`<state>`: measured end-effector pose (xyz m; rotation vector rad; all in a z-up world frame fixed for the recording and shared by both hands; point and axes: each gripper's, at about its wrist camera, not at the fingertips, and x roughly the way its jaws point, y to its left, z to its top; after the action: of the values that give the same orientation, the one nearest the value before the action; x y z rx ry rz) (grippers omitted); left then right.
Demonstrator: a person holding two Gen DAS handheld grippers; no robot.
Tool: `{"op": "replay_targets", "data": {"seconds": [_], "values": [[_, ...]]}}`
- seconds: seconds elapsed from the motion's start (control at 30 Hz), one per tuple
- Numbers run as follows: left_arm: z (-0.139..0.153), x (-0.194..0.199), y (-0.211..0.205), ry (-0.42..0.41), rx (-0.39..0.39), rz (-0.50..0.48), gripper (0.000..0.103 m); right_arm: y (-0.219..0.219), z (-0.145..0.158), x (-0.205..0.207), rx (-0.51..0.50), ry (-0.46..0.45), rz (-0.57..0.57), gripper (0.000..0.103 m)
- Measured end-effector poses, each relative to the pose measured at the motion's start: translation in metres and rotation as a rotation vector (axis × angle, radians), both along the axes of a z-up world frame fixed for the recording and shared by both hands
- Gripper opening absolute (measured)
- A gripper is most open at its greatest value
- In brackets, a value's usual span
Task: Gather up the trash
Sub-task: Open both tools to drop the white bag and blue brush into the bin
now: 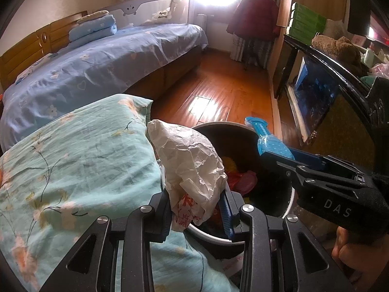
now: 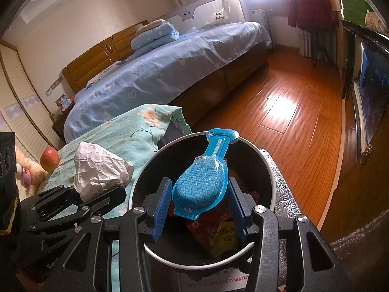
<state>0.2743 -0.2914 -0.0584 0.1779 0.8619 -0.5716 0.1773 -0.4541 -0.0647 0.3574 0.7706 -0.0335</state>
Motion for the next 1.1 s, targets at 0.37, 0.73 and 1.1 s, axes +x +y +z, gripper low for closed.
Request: {"op": "replay_targets", "data": {"seconds": [0.37, 0.73, 1.1], "values": [[-0.002, 0.005, -0.004, 0.014, 0.003, -0.013, 0.034, -0.003, -0.003, 0.004, 0.004, 0.003, -0.005, 0.047], [0.0, 0.005, -0.002, 0.005, 0.006, -0.006, 0.052, -0.014, -0.006, 0.007, 0.056, 0.013, -0.015, 0.049], [0.014, -0.015, 0.028, -0.034, -0.039, 0.027, 0.058, -0.011, 0.005, -0.007, 0.067, -0.01, -0.03, 0.051]]}}
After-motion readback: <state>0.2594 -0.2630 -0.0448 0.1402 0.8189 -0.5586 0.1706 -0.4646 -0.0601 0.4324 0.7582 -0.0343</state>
